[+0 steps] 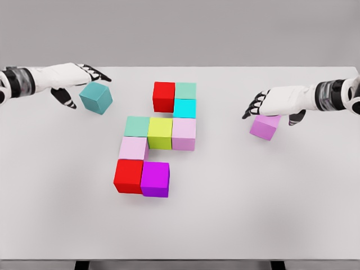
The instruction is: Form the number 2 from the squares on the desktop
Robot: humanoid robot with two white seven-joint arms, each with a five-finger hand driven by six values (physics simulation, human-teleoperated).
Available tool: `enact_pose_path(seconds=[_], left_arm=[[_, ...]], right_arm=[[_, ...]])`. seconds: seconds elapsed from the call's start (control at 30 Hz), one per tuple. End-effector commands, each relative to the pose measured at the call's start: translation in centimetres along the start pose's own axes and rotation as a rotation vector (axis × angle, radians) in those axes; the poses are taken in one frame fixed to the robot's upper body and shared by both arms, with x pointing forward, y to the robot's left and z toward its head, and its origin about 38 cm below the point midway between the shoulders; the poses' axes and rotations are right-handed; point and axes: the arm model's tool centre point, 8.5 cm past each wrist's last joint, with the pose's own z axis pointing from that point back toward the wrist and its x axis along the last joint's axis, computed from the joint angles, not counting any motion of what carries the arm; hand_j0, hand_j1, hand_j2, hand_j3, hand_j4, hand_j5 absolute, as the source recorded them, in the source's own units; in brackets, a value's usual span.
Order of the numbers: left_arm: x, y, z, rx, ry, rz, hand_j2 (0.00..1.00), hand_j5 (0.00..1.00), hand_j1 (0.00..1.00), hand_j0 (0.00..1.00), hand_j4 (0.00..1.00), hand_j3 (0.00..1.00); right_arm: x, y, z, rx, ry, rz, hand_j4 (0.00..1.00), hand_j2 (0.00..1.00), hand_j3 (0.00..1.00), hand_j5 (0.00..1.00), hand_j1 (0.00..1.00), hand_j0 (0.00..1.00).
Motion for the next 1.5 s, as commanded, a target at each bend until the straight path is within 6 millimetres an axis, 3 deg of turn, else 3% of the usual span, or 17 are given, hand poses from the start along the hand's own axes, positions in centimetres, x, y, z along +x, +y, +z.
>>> enact_pose_path(seconds=[0.0,0.47,0.7,1.17,1.23,1.47], left_arm=[[0.0,-0.3,-0.3,-0.025,0.004,0.004,1.00,1.00,1.00,1.00,1.00,1.00],[-0.9,1.0,-1.6,-0.046,0.052,0.008,1.00,1.00,1.00,1.00,1.00,1.00],[-0.6,1.3,-2.3,-0.044,0.049,0.009,1.00,1.00,1.00,1.00,1.00,1.00],[-0.5,1.1,-3.4,-0.057,0.061,0.013,1.00,1.00,1.00,1.00,1.00,1.00],[-0.5,1.0,-3.4,-0.058,0.062,0.015,1.00,1.00,1.00,1.00,1.00,1.00],[-0.8,0.5,-3.2,-0.066,0.075,0.024,1.00,1.00,1.00,1.00,1.00,1.00]], right_arm=[[0.0,0.0,0.0,0.000,0.003,0.001,0.99,0.99,0.99,0.99,0.99,0.99],[-0.5,0.4,-0.7,0.016,0.018,-0.008,0.97,0.97,0.97,0.97,0.97,0.97],[-0.2,0.3,-0.9,0.018,0.012,0.002,0.83,0.83,0.83,0.83,0.83,0.83],[0.0,0.9,-1.1,0.045,0.016,0.016,0.70,0.70,0.70,0.70,0.70,0.70],[0.0,0.8,-1.1,0.044,0.009,0.006,0.56,0.56,0.56,0.56,0.56,0.56],[0.1,0.4,-0.7,0.029,0.007,0.014,0.56,0.56,0.56,0.56,0.56,0.56]])
